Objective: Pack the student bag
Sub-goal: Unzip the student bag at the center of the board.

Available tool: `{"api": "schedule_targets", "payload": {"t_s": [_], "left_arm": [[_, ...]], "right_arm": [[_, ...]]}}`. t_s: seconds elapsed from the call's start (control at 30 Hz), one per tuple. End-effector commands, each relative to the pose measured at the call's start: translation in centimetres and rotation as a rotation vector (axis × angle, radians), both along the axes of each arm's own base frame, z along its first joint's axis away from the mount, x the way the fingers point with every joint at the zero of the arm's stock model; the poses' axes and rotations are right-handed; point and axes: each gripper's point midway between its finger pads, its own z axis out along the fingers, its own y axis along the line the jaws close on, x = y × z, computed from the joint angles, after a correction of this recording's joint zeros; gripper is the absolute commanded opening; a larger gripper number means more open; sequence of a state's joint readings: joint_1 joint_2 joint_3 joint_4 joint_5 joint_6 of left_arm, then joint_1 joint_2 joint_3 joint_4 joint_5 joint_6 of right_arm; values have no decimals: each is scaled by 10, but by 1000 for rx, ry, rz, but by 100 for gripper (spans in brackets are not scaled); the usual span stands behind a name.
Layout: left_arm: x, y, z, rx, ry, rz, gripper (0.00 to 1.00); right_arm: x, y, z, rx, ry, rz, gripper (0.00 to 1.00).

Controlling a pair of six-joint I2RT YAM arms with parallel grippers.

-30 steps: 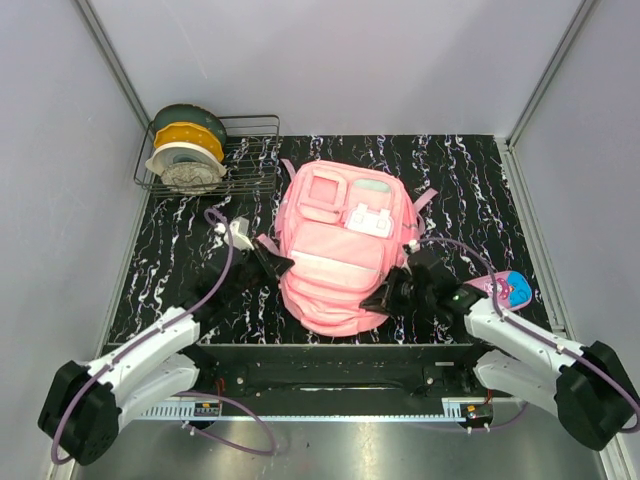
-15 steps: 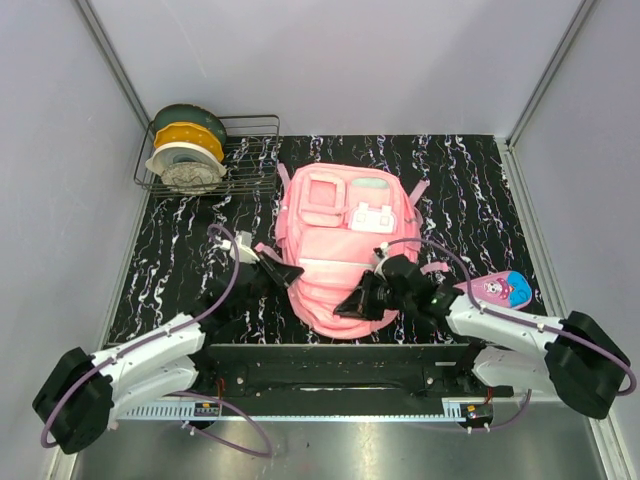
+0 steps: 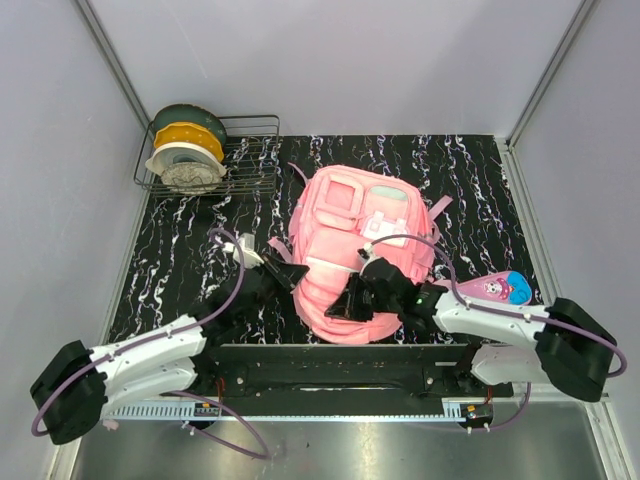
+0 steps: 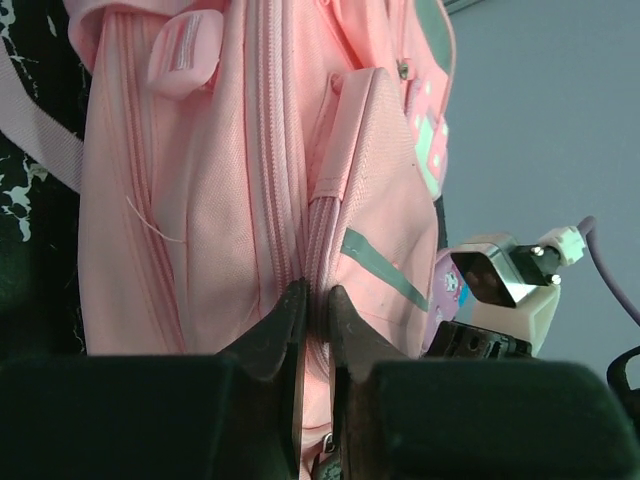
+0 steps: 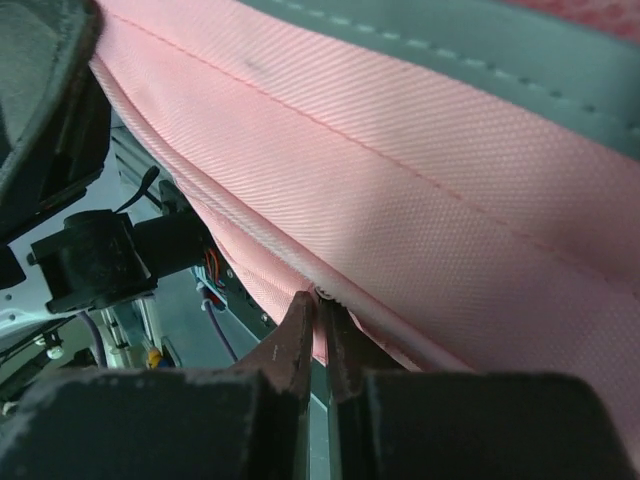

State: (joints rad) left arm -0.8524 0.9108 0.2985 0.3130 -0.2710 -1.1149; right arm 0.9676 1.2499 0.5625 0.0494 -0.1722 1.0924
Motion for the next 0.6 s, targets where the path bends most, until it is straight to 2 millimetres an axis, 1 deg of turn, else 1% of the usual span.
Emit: {"api": "schedule_targets", "payload": {"t_s": [0.0,0.03,0.07,0.1,0.13,0.17,0.2,0.23,0.27,0.3,0.33,0.37,0.4,0.43,0.47,0.5,0.53,0.57], "left_arm": [[-17,-15,66,-185,-99,-75,0],[-16,-10,64,-169,-98,-58,0],[-16,-6,59,-157,-87,-45,0],[-16,-2,54,-158,-83,-28,0],[-17,-1,55,-172,-83,-22,0],[-16,-1,53,-167,-81,-22,0],[-18,-3,54,-165,-79,-36,0],[-17,-6,52,-153,-77,-42,0],[-17,-8,53,-156,-78,-51,0],[-19,-12,53,-164,-76,-71,0],[-18,-15,57,-177,-84,-79,0],[-17,-18,53,-165,-76,-87,0],[-17,-22,58,-169,-81,-103,0],[-18,-24,59,-166,-86,-113,0],[-18,-27,60,-168,-86,-120,0],[-18,-29,62,-176,-89,-127,0],[-18,-31,64,-183,-90,-133,0],[-18,-32,65,-183,-92,-135,0]], "right_arm": [[42,-2,72,77,-287,-115,0],[45,-9,71,71,-291,-135,0],[46,-12,78,89,-299,-148,0],[46,-12,81,99,-303,-140,0],[46,-9,88,113,-314,-129,0],[48,-1,91,126,-340,-96,0],[34,10,94,159,-332,7,0],[32,21,107,186,-345,62,0],[28,33,93,153,-332,145,0],[12,44,94,172,-310,258,0],[14,57,95,152,-345,305,0],[3,62,89,112,-342,354,0],[1,67,89,102,-348,390,0],[3,72,96,87,-356,409,0],[3,73,90,57,-351,423,0],[2,75,93,68,-355,435,0],[3,78,100,83,-368,436,0],[5,80,103,83,-386,439,0]]}}
